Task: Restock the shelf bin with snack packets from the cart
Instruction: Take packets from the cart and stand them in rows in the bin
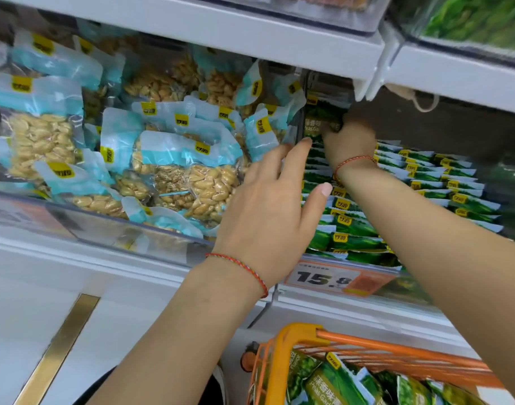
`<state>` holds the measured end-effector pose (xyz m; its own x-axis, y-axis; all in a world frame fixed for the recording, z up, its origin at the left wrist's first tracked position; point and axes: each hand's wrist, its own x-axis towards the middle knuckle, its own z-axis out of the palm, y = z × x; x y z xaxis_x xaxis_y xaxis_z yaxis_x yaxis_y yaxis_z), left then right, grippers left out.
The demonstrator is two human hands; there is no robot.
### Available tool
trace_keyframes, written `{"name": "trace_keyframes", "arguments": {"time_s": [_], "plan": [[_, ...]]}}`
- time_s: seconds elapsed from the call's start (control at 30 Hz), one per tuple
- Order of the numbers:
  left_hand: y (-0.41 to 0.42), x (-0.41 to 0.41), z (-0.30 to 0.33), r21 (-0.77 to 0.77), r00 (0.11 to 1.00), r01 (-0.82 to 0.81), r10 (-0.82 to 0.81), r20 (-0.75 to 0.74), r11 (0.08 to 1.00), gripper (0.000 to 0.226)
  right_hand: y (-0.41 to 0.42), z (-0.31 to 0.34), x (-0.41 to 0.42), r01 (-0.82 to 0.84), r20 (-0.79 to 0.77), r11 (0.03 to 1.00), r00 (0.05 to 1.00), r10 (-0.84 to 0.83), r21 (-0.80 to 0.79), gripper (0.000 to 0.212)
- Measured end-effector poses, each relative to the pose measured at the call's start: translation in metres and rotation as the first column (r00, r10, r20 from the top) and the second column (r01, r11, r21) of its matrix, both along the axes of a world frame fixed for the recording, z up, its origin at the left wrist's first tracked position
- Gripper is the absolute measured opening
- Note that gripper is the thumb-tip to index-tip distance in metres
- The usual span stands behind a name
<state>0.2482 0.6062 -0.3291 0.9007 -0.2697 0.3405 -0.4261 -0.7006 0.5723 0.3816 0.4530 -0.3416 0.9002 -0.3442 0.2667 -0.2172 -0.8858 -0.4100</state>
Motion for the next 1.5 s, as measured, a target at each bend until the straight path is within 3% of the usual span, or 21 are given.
{"name": "trace_keyframes", "arguments": {"time_s": [0.13, 0.27, 0.43, 0.5, 0.6, 0.73, 0.83, 0.9, 0.97, 1.03, 1.13, 1.27, 1.37, 1.5], "plan": [[-0.002, 0.001, 0.001, 0.018, 1.000, -0.005, 0.005, -0.005, 1.000, 0.054, -0.002, 0.000, -0.008, -0.099, -0.087, 0.988, 0.992, 0.090, -0.115, 0.041], [0.000, 0.001, 0.003, 0.013, 1.000, 0.015, -0.014, -0.009, 1.000, 0.055, -0.007, 0.005, -0.011, -0.084, -0.134, 0.994, 0.987, 0.092, 0.064, 0.046], [-0.002, -0.003, 0.003, -0.005, 1.000, -0.006, 0.006, -0.020, 1.000, 0.054, -0.012, 0.024, -0.053, -0.081, -0.119, 0.981, 0.988, 0.103, 0.178, 0.053], [-0.001, -0.010, 0.005, -0.034, 0.999, -0.030, 0.031, 0.040, 0.999, 0.050, -0.018, 0.034, -0.085, -0.108, -0.099, 0.966, 0.986, 0.135, 0.234, 0.044], [0.003, -0.027, 0.011, -0.045, 0.984, -0.009, 0.017, 0.179, 0.999, 0.042, -0.022, 0.046, -0.144, -0.238, -0.040, 0.954, 0.968, 0.249, 0.185, 0.009], [0.010, -0.057, 0.027, -0.129, 0.982, 0.059, -0.034, 0.183, 0.990, 0.031, -0.015, 0.059, -0.220, -0.345, 0.034, 0.938, 0.938, 0.344, 0.036, 0.009], [0.014, -0.098, 0.038, -0.220, 0.990, 0.132, -0.116, 0.082, 0.967, 0.029, -0.010, 0.061, -0.263, -0.420, -0.016, 0.907, 0.907, 0.421, 0.039, 0.016], [0.017, -0.131, 0.036, -0.234, 0.984, 0.167, -0.176, -0.019, 0.958, 0.029, -0.009, 0.051, -0.283, -0.454, -0.237, 0.890, 0.861, 0.450, 0.041, 0.020], [0.019, -0.154, 0.022, -0.103, 0.983, 0.169, -0.176, -0.057, 0.980, 0.035, -0.006, 0.028, -0.298, -0.488, -0.530, 0.871, 0.723, 0.442, 0.060, 0.027], [0.023, -0.170, 0.004, -0.029, 0.987, 0.129, -0.131, -0.095, 0.991, 0.038, -0.001, 0.000, -0.310, -0.493, -0.697, 0.861, 0.574, 0.429, 0.125, 0.042], [0.028, -0.190, -0.014, -0.209, 0.972, 0.021, -0.069, -0.225, 0.978, 0.030, 0.012, -0.026, -0.321, -0.420, -0.718, 0.870, 0.520, 0.463, 0.258, 0.055], [0.028, -0.196, -0.026, -0.251, 0.944, -0.086, -0.001, -0.330, 0.964, 0.048, 0.032, -0.034, -0.319, -0.277, -0.661, 0.877, 0.578, 0.478, 0.392, 0.077], [0.025, -0.193, -0.027, -0.120, 0.962, -0.046, 0.012, -0.274, 0.992, 0.058, 0.047, -0.040, -0.322, -0.296, -0.662, 0.890, 0.596, 0.455, 0.346, 0.089], [0.024, -0.193, -0.026, -0.188, 0.951, -0.070, 0.008, -0.308, 0.980, 0.056, 0.061, -0.051, -0.328, -0.333, -0.685, 0.909, 0.603, 0.408, 0.249, 0.097]]}}
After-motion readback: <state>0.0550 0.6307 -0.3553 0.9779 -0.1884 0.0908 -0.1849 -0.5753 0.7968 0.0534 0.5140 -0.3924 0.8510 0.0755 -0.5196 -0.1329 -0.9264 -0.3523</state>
